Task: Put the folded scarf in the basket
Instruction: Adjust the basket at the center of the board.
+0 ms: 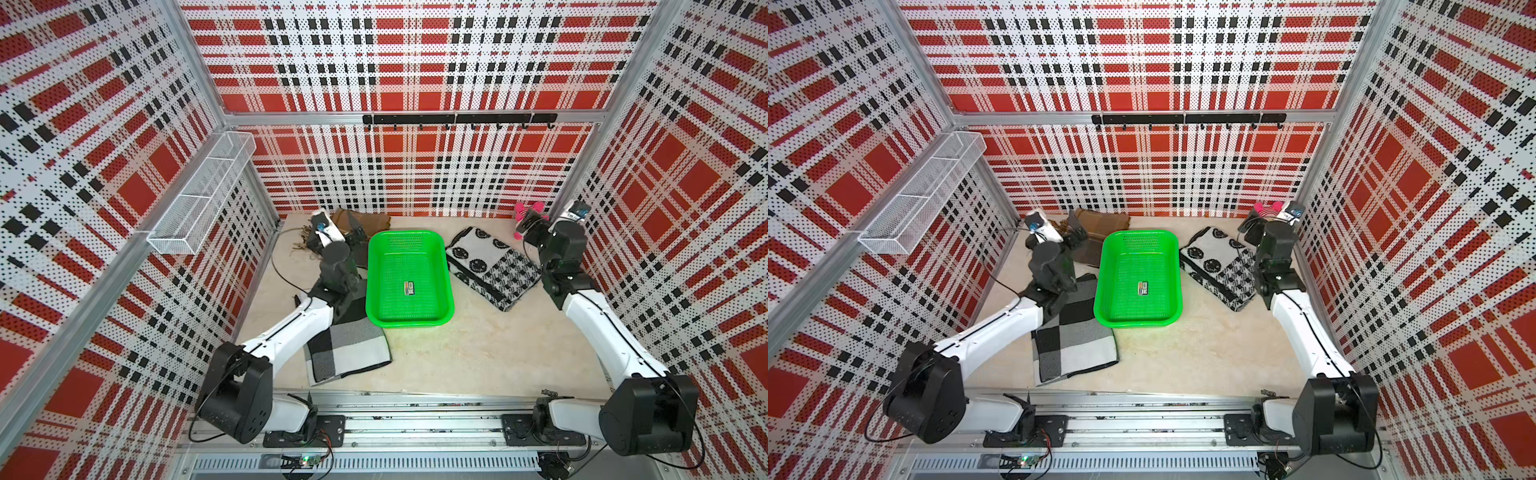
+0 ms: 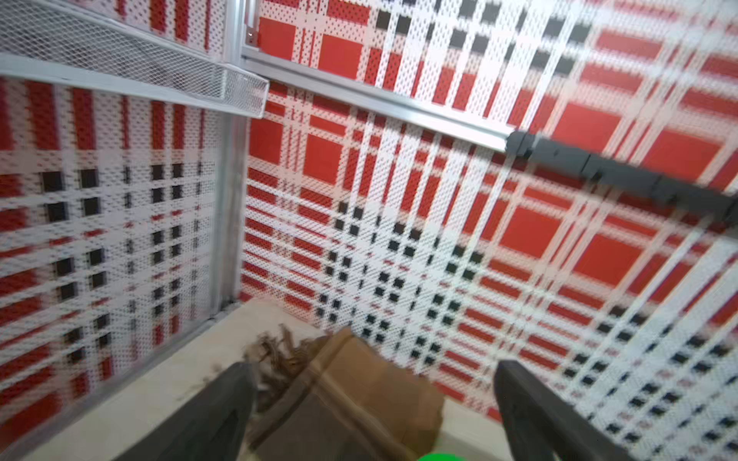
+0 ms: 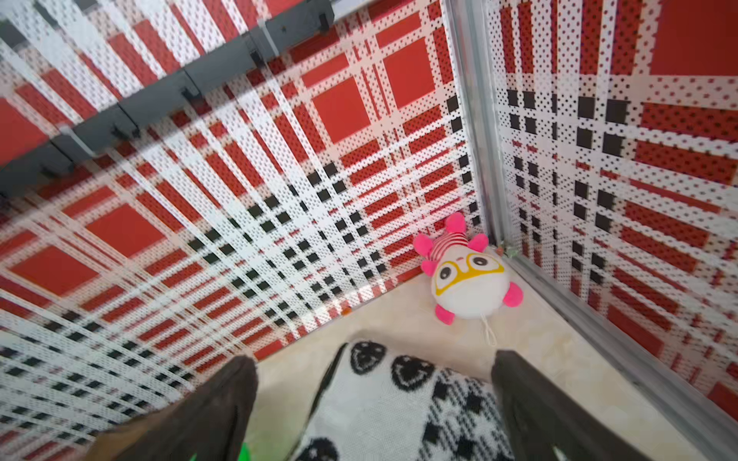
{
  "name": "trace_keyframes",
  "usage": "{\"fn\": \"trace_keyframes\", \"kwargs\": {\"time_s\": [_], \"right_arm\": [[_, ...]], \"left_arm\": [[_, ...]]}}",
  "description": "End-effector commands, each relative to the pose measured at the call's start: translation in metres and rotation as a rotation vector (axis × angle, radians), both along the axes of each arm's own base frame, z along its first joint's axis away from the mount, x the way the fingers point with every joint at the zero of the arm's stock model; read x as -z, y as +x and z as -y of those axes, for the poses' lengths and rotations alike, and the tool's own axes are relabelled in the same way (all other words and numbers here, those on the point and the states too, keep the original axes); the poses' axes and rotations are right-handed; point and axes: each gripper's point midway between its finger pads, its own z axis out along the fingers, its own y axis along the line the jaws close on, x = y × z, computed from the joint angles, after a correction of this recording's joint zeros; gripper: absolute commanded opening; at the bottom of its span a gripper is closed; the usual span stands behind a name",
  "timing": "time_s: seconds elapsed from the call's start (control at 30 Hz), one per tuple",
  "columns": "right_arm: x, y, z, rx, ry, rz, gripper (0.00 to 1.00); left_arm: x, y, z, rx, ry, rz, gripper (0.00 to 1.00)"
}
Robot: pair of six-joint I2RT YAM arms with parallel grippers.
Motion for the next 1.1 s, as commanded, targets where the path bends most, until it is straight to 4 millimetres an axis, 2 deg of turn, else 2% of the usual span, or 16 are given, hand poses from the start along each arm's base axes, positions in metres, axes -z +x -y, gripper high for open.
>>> {"fn": "trace_keyframes", "kwargs": {"time_s": [0.0,0.07,0.13,0.2,0.27,0.43,0.5,0.53,0.63,0.8,0.9,1.07], "right_arm": [[0.104,-0.004,-0.023,-0.057,0.186,-0.399,0.89],[0.104,-0.008,-0.054,-0.094,0.115,-0.450,0.88],[0.113,-0.015,-0.092,-0.180,0.089,-0.510,0.89],[0.134,-0.028,-0.135,-0.280,0.086,-0.588,0.94],[0.153,-0.045,-0.174,-0.367,0.086,-0.665,0.92],[0.207,-0.086,-0.235,-0.491,0.143,-0.848,0.78],[0.216,-0.094,-0.249,-0.510,0.132,-0.867,0.75],[0.220,-0.098,-0.255,-0.517,0.122,-0.875,0.74],[0.229,-0.102,-0.265,-0.524,0.118,-0.903,0.71],[0.237,-0.097,-0.260,-0.489,0.074,-0.933,0.70],[0.243,-0.092,-0.249,-0.450,0.001,-0.963,0.70],[0.251,-0.081,-0.216,-0.376,-0.059,-0.996,0.68]], "left_arm": [[0.093,0.030,-0.015,0.186,-0.275,-0.339,0.99],[0.106,0.029,-0.014,0.183,-0.234,-0.420,0.99],[0.118,0.024,-0.012,0.191,-0.216,-0.474,1.00],[0.130,0.019,-0.008,0.220,-0.212,-0.525,0.96],[0.142,0.013,-0.002,0.249,-0.204,-0.571,0.92],[0.180,0.004,0.028,0.335,-0.151,-0.707,0.76],[0.194,-0.001,0.037,0.343,-0.132,-0.750,0.73],[0.200,-0.005,0.050,0.364,-0.120,-0.765,0.72],[0.212,-0.011,0.067,0.394,-0.112,-0.797,0.66],[0.235,-0.021,0.087,0.426,-0.123,-0.851,0.60],[0.246,-0.027,0.100,0.454,-0.144,-0.880,0.58],[0.257,-0.035,0.122,0.503,-0.170,-0.914,0.55]]}}
